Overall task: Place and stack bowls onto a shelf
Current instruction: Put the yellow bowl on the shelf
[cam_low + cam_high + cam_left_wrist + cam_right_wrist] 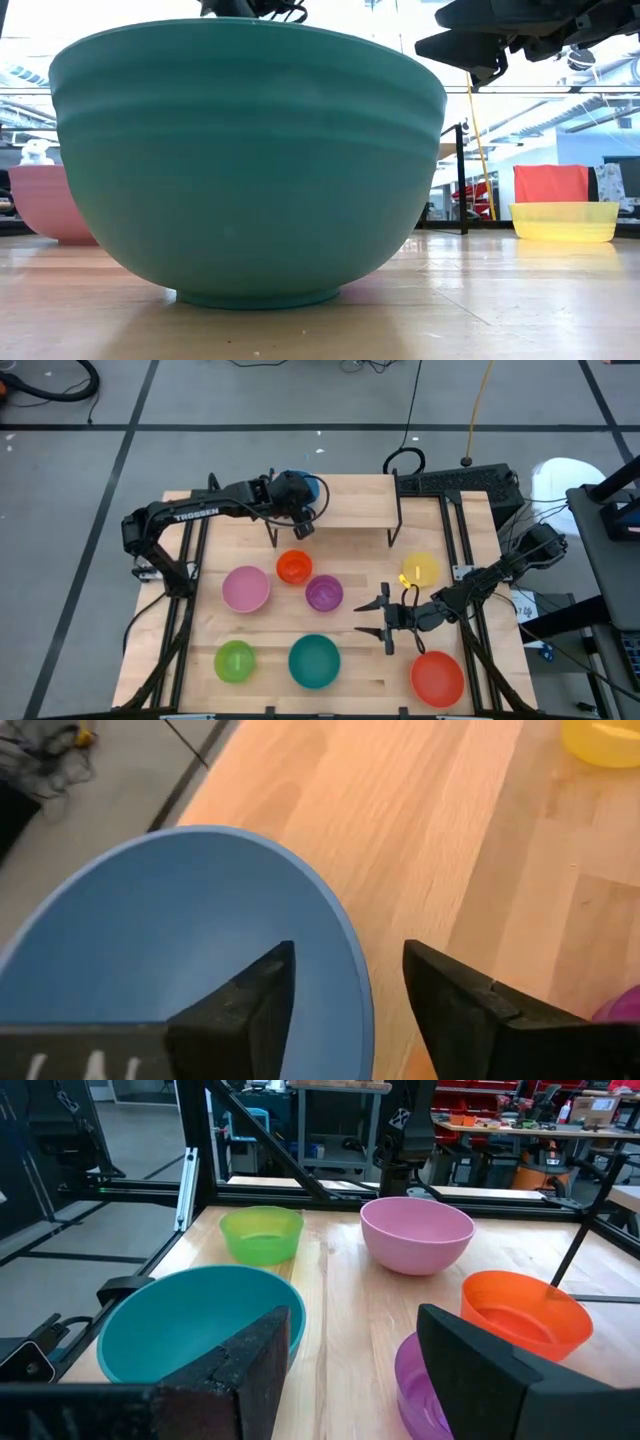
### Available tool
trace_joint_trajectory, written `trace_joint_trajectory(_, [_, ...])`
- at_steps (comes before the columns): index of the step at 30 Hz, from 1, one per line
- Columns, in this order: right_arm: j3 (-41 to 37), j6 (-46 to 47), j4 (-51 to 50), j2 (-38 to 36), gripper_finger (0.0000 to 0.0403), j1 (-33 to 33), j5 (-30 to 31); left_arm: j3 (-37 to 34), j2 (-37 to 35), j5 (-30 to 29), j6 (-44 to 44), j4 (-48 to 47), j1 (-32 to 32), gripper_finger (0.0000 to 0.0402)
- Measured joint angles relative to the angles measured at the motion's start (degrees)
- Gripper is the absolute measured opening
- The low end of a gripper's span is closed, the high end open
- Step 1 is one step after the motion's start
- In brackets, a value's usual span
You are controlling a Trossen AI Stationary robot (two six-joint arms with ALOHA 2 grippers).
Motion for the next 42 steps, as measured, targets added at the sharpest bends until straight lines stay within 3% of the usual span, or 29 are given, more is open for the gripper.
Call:
trace_joint_trajectory(11, [0.0,0.0,0.0,0.0,0.0212,0.0,0.0,0.0,-6.0,-2.3,0.4,-1.5,-4.8,0.0200])
trace_joint_trajectory(22, [0.0,5.2,-7.0,-3.1,0.0212,0.0,0.2,0.0,-11.4,-2.3,-2.4,-7.9,-16.1,0.0200])
trace_joint_trajectory(27, [0.1,10.0,-17.1,-8.2,0.0212,0.0,0.2,-0.4,-11.3,-3.0,-3.4,-8.7,-22.1,0.0200])
trace_joint_trajectory(34, [0.2,16.9,-34.8,-16.6,0.0212,0.0,0.0,-9.0,-11.7,-6.8,-5.8,0.9,-28.8,0.0200])
trace_joint_trajectory(42, [8.7,27.4,-70.9,-20.9,0.0212,-1.4,-0.3,-17.3,-11.6,-7.7,-6.7,10.8,-34.2,0.0200])
